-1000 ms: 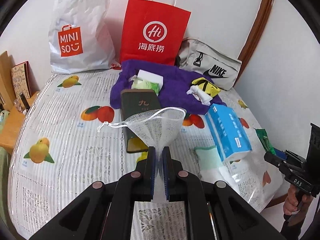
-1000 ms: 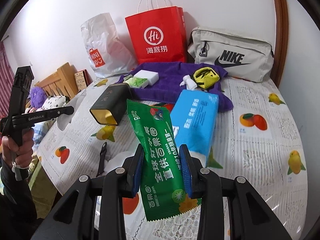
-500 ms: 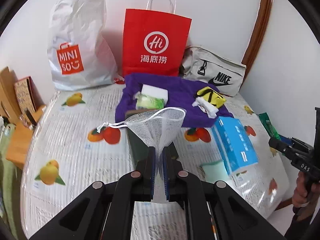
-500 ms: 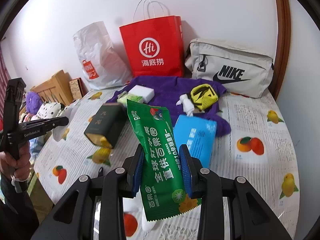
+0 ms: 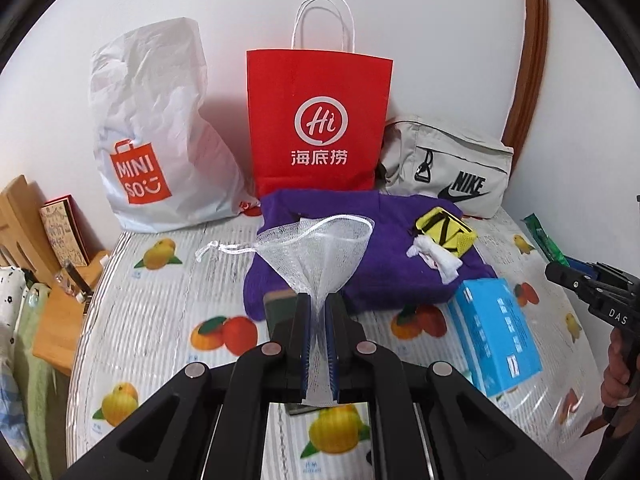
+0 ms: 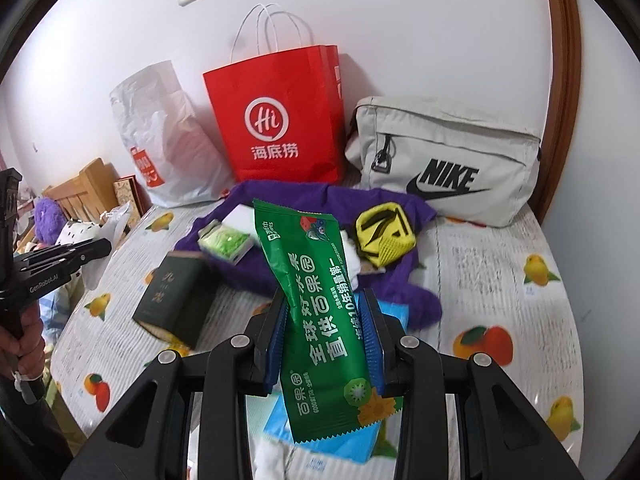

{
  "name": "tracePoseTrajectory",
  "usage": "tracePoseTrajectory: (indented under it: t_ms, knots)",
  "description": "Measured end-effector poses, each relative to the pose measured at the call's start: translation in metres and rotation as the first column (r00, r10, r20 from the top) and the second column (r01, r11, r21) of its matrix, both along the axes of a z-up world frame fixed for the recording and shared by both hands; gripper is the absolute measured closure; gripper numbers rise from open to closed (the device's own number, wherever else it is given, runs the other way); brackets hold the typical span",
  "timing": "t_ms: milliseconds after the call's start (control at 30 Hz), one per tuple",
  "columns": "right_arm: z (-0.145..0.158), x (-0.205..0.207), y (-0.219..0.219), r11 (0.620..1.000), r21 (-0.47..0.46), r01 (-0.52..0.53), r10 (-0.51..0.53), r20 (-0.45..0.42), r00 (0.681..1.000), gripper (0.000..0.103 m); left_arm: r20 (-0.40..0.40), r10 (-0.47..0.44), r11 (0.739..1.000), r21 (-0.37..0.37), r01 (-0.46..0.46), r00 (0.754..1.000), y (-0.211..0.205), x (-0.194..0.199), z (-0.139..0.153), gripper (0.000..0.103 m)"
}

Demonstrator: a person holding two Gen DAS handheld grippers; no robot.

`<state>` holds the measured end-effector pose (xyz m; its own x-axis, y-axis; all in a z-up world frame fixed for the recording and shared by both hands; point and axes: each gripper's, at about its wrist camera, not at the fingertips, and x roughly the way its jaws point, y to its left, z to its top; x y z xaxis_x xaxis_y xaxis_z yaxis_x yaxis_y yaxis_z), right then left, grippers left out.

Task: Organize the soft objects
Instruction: 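Carry the mesh bag with the left tool while the right tool carries the wrapper to the towel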

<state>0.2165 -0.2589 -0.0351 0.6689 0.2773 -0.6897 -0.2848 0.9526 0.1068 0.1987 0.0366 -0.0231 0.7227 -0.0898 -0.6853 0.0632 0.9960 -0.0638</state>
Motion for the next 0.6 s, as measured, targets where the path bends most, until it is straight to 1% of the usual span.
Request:
tracePoseTrajectory:
  t_ms: [133,300,400,500,600]
  knots:
    - [-0.001,0.021,0.001,1.0,-0.007,-0.003,0.003,0.005,1.0,0.068,0.008,0.0,1.0,-0.016,0.0,1.0,-0.001,0.018,0.002,0.095]
    - [-0.005,0.046,0.006,1.0,-0.015,-0.005,0.005,0.007,1.0,0.068,0.007,0.003,1.0,-0.004,-0.003,1.0,-0.003,0.041,0.0,0.095]
    - [-0.009,0.062,0.009,1.0,-0.021,-0.007,0.007,0.005,1.0,0.068,-0.007,-0.01,1.0,-0.017,0.01,1.0,-0.006,0.058,-0.003,0.095]
    - [-0.012,0.078,0.012,1.0,-0.02,-0.01,0.01,0.005,1.0,0.068,-0.016,-0.014,1.0,0.002,0.014,1.0,-0.012,0.072,-0.006,0.095]
    - [-0.015,0.093,0.015,1.0,-0.023,-0.01,0.01,0.003,1.0,0.068,-0.027,-0.032,0.999,-0.003,0.032,0.999,-0.017,0.084,-0.01,0.095]
